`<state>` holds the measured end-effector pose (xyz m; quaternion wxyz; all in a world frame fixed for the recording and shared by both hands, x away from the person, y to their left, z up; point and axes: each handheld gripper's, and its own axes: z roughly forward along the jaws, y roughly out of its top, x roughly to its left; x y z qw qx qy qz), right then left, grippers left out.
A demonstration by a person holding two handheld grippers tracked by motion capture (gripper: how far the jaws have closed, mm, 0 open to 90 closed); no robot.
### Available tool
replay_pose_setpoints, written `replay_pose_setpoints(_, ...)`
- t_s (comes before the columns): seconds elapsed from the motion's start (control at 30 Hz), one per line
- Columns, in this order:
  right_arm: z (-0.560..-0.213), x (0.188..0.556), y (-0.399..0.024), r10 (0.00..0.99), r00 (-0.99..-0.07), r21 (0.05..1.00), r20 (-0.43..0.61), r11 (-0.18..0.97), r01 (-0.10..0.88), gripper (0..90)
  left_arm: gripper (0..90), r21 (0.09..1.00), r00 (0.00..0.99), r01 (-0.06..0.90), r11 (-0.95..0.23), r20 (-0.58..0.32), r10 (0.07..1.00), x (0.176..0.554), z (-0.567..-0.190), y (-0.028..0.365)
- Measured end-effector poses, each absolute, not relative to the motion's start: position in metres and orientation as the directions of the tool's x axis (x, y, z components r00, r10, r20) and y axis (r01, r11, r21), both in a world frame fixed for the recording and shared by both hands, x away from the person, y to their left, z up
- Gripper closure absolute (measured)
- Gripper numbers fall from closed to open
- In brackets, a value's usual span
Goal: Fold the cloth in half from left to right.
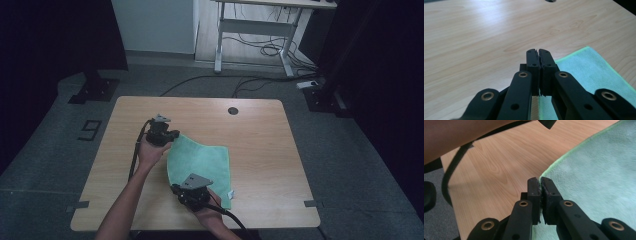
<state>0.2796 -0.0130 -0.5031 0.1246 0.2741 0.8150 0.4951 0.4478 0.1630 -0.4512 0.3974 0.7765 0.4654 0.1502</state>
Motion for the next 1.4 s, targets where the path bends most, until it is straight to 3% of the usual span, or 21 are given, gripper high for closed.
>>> replay_pose_setpoints(0.33,-0.490,0.271,-0.007,0.549,-0.834,0.909,0.048,0.322,0.264,85.2,87.6,0.759,0.506,0.600,-0.252,-0.116,0.855,0.444,-0.438,0.170)
replay_pose_setpoints(1.4,-0.513,0.269,-0.080,0.643,-0.756,0.895,0.121,0.259,0.364,85.1,87.1,0.710,0.590,0.615,-0.343,-0.126,0.797,0.475,-0.476,0.072)
